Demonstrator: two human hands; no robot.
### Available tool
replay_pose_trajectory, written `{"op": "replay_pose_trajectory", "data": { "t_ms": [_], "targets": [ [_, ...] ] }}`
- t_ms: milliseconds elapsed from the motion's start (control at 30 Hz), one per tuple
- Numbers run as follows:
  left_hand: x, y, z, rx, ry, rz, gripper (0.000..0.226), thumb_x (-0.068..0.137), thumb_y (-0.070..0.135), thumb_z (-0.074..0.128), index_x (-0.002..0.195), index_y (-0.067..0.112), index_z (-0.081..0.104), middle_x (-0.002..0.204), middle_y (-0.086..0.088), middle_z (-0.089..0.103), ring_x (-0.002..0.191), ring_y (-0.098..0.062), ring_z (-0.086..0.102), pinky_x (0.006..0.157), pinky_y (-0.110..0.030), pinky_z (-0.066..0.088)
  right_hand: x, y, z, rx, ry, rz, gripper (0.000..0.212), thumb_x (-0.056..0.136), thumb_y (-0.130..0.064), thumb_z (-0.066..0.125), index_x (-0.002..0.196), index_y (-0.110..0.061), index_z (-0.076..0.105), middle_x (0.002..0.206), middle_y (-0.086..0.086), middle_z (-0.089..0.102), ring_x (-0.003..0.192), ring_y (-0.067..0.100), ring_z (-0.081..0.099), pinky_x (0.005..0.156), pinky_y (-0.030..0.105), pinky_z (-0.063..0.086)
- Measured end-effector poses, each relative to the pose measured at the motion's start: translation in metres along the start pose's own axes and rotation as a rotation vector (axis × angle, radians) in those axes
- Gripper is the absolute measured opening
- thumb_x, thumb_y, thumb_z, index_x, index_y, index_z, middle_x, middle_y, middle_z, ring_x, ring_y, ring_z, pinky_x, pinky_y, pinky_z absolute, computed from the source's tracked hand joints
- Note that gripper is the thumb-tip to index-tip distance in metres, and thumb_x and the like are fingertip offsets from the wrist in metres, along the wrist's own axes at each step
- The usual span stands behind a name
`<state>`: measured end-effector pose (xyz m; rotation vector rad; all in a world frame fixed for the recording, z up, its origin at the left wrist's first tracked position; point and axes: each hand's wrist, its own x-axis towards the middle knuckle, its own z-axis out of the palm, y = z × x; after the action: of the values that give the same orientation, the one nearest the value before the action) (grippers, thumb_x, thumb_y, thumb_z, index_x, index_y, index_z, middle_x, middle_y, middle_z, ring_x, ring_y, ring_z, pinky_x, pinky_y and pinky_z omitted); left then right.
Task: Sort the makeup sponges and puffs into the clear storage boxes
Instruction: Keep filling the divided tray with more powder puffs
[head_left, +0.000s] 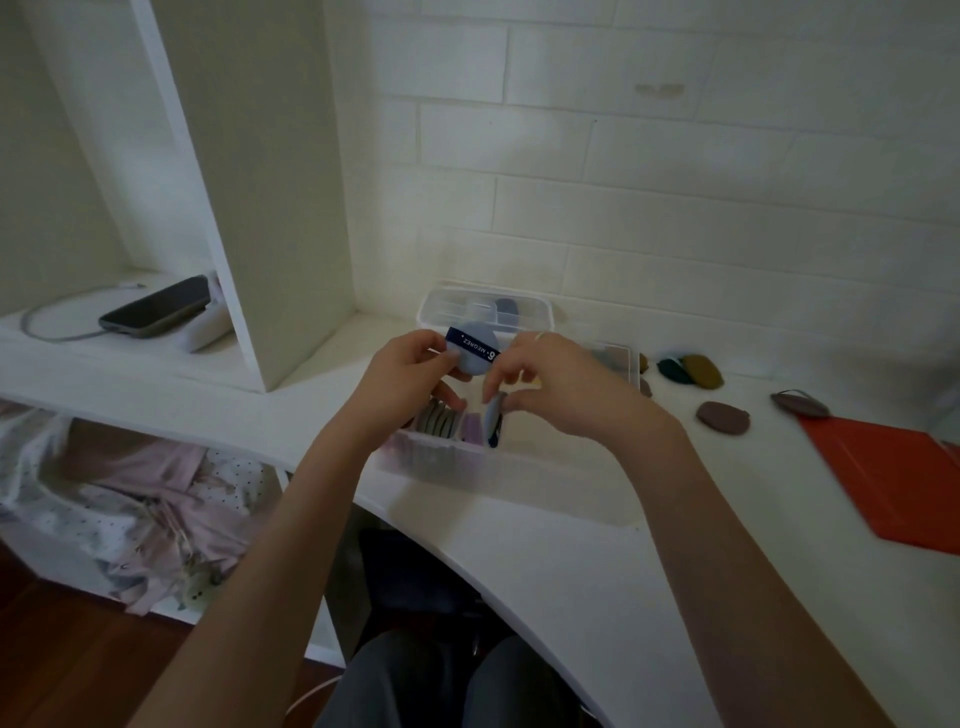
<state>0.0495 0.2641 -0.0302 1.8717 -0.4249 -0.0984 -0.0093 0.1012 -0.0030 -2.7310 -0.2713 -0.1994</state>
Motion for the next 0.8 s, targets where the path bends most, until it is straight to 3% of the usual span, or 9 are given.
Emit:
{"op": "replay_pose_trajectory", "data": {
  "t_ms": [133, 467, 667, 800],
  "targets": [
    [0.0, -0.001, 0.0, 0.012, 0.004, 0.009, 0.014, 0.097, 0.025, 0.049, 0.091, 0.02, 0.061, 0.086, 0.004, 0.07, 0.052, -0.003, 0.063, 0.045, -0.011, 0.04, 0.002, -0.012, 0.007, -0.128, -0.03, 0.059, 0.012, 0.085, -0.019, 0.066, 0.09, -0.029, 0.071, 0.095, -0.006, 0.064, 0.09, 0.014, 0.054, 0.088, 0.038, 0.045],
    [0.0, -0.001, 0.0, 0.021, -0.013, 0.021, 0.012, 0.095, 0.022, 0.054, 0.089, 0.016, 0.063, 0.086, -0.002, 0.072, 0.051, -0.003, 0.062, 0.041, -0.006, 0.036, 0.002, -0.019, 0.015, -0.026, -0.033, 0.182, 0.017, 0.077, -0.022, 0.071, 0.083, -0.028, 0.056, 0.093, -0.008, 0.063, 0.092, 0.016, 0.058, 0.088, 0.041, 0.046],
    [0.0, -0.001, 0.001, 0.039, -0.019, 0.021, 0.012, 0.095, 0.025, 0.054, 0.094, 0.017, 0.063, 0.086, 0.002, 0.071, 0.051, -0.001, 0.062, 0.04, -0.005, 0.036, 0.004, -0.017, 0.015, -0.024, -0.067, 0.183, 0.009, 0.083, -0.024, 0.068, 0.08, -0.027, 0.06, 0.096, -0.005, 0.062, 0.092, 0.017, 0.06, 0.088, 0.041, 0.05],
    [0.0, -0.002, 0.0, 0.027, -0.019, 0.021, 0.012, 0.095, 0.023, 0.054, 0.092, 0.016, 0.064, 0.085, 0.0, 0.071, 0.052, -0.002, 0.062, 0.04, -0.006, 0.035, 0.004, -0.013, 0.014, 0.01, -0.017, 0.144, 0.01, 0.085, -0.016, 0.065, 0.081, -0.025, 0.063, 0.099, -0.003, 0.058, 0.088, 0.014, 0.055, 0.074, 0.027, 0.046]
  ]
}}
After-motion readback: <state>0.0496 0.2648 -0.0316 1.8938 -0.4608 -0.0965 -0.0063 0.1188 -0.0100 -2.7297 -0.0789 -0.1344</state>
